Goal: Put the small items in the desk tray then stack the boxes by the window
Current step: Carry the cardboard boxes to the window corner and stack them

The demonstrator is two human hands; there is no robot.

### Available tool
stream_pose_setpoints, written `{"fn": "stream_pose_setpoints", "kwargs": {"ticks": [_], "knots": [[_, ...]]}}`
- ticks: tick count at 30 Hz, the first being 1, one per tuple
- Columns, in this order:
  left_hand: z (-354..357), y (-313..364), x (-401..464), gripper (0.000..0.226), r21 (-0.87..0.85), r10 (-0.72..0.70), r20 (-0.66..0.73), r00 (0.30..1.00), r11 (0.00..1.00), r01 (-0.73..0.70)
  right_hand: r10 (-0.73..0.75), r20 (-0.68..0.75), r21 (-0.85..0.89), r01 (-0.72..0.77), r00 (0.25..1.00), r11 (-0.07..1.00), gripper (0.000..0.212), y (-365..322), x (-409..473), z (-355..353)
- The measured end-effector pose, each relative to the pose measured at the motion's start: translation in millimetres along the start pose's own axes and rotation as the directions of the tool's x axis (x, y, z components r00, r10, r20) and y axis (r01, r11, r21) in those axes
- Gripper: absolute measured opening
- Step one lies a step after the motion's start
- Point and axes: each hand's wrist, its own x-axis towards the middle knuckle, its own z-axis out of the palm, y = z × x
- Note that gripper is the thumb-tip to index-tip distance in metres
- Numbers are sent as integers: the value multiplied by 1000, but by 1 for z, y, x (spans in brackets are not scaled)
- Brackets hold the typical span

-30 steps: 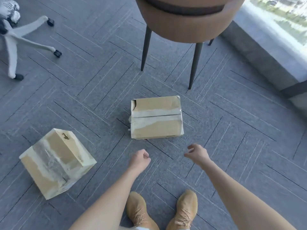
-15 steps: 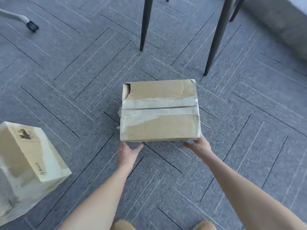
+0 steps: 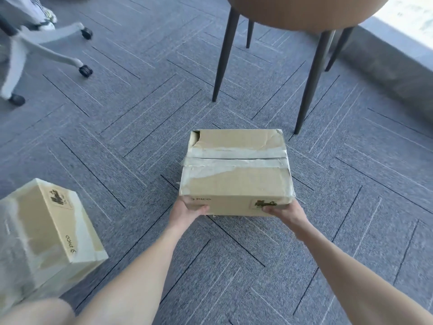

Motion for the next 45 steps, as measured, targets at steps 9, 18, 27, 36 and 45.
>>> {"fn": "stream_pose_setpoints", "kwargs": {"ticks": [9,18,27,36,45], "knots": [[-48,81,-45,88,-5,115,73,991,993,-115,-10,2,84,10,1000,996,104,-80,-37,-41],[-113,206,-178,94,110,122,95,988,985,-132,103,-92,108,-93,990,990,89,-193,-164,-119],[-154,408,-365,96,218,219,254,942,936,-277,186,-266,228,-126,946,966,74,-332,-368,-261],[-124,578,-535,92,188,390,496,776,824,-535,254,-560,379,-29,788,925,77,-411,-607,-382],[14,644,-724,68,53,422,797,432,664,-746,472,-770,544,55,428,837,66,-365,-845,-422]]}}
